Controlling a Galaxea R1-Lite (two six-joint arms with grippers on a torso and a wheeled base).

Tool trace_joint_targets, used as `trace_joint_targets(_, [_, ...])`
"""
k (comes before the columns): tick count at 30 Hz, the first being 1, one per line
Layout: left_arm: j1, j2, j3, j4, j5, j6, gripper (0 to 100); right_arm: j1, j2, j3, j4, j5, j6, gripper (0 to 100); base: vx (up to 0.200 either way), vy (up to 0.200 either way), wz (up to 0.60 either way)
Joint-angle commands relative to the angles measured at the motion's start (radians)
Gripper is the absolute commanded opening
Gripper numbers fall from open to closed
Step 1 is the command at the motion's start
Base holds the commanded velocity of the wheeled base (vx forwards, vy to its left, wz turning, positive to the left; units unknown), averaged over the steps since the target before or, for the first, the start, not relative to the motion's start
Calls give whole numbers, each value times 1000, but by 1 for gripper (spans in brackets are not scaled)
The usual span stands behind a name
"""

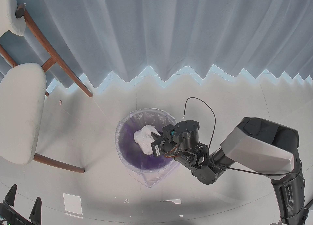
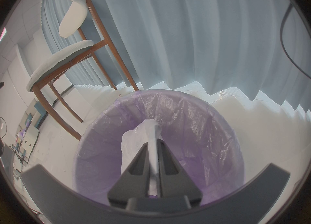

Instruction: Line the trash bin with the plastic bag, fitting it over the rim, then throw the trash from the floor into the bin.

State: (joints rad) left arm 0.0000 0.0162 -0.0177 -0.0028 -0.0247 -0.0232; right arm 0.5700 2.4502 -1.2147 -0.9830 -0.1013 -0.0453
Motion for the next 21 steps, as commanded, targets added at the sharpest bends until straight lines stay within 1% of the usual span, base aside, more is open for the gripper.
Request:
trace_joint_targets(1, [0, -16, 18, 0, 0, 0, 100, -1, 12, -6, 0, 0, 1, 0, 0, 0, 0])
trace_joint_targets(21, [0, -16, 18, 0, 0, -1, 100, 8, 9, -3, 0, -9, 1, 0, 0, 0, 0])
